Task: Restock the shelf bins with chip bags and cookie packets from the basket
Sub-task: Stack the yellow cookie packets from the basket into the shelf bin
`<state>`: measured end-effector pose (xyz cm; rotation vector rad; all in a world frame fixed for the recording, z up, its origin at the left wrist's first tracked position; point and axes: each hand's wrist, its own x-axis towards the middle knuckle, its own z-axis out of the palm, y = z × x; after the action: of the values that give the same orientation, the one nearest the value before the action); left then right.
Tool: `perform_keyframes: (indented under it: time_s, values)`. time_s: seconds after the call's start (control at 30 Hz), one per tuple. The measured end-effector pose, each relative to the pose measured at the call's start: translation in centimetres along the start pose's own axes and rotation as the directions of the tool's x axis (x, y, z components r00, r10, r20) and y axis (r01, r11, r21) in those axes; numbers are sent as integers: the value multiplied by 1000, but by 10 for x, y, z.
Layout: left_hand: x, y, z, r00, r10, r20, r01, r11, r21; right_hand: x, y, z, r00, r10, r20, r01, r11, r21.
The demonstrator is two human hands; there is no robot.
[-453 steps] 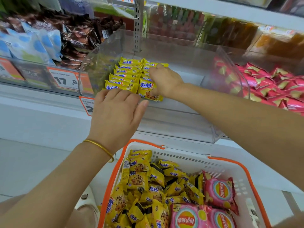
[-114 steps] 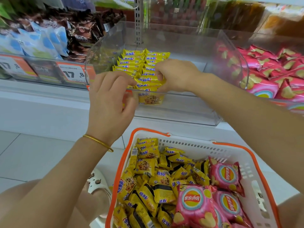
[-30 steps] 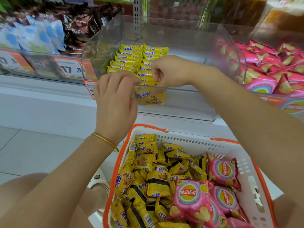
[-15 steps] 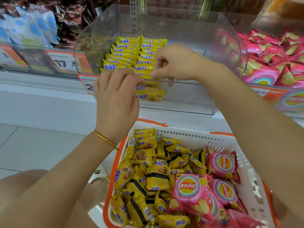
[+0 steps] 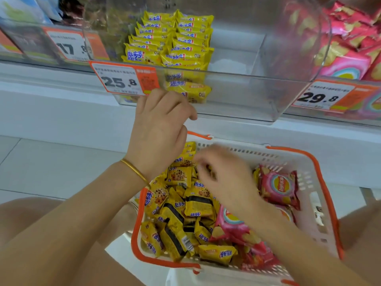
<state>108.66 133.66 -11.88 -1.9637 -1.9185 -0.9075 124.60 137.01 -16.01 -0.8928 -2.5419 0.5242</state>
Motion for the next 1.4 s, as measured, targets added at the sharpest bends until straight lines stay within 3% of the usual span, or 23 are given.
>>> perform_keyframes:
  time_s: [0.03, 0.07, 0.13, 0.17, 0.23, 0.3, 0.33, 0.4, 0.43, 0.5, 0.57, 0.6, 0.77, 1.0, 1.17, 1.2, 1.27, 1.33, 1.4]
  values:
    - [0, 0, 2, 1000, 3, 19, -3, 1000, 1, -3, 8, 21, 957, 53, 285, -30, 996, -86]
    - [1, 1, 4, 999, 7, 39, -7, 1000, 2, -5, 19, 43, 841, 131, 525, -49, 985, -168]
    - [1, 2, 8, 996, 22, 82, -23, 1000, 8, -10, 36, 78, 614, 224, 757, -8, 961, -278]
    - [1, 2, 9, 994, 30, 102, -32, 999, 10, -12, 41, 91, 566, 243, 788, 24, 951, -310]
    - [1, 1, 12, 990, 39, 135, -41, 999, 12, -16, 48, 108, 569, 252, 783, 82, 930, -359]
    - [0, -1, 12, 985, 34, 170, -36, 999, 7, -17, 51, 116, 640, 230, 733, 72, 932, -355]
    - [0, -3, 13, 980, 27, 195, -28, 1000, 2, -16, 53, 115, 670, 226, 707, 3, 952, -306]
    - [0, -7, 15, 963, -10, 269, 16, 1000, -21, -9, 56, 103, 708, 290, 645, -336, 940, -53]
    - [-1, -9, 18, 948, -46, 316, 59, 998, -33, -5, 56, 92, 693, 335, 639, -515, 850, 114]
    - [-3, -11, 21, 886, -131, 445, 175, 983, -60, 3, 54, 67, 633, 361, 685, -739, 547, 394]
    - [-5, -12, 25, 782, -177, 598, 283, 955, -86, 7, 54, 45, 603, 323, 729, -797, 243, 552]
    - [-5, -10, 26, 737, -183, 651, 323, 941, -100, 9, 54, 35, 613, 291, 735, -788, 152, 597]
    - [-4, -5, 27, 650, -156, 744, 373, 918, -133, 15, 46, 7, 696, 259, 669, -701, 45, 712]
    - [8, -8, 14, 722, -205, 661, 506, 808, -301, 24, 41, -18, 747, 234, 622, -652, 83, 753]
    - [19, -2, -5, 800, -218, 559, 490, 775, -399, 31, 28, -55, 859, 159, 486, -495, 495, 714]
    - [23, -1, -13, 843, -226, 488, 455, 785, -421, 35, 23, -69, 882, 153, 445, -454, 524, 720]
    - [38, 0, -32, 937, -287, 200, 348, 826, -443, 49, 14, -100, 931, 148, 333, -359, 537, 764]
    - [56, -5, -51, 962, -263, -76, 217, 901, -375, 67, 6, -129, 969, 156, 190, -245, 564, 789]
    - [72, -13, -56, 979, -192, -69, 173, 962, -211, 87, 4, -147, 983, 175, 56, -158, 652, 742]
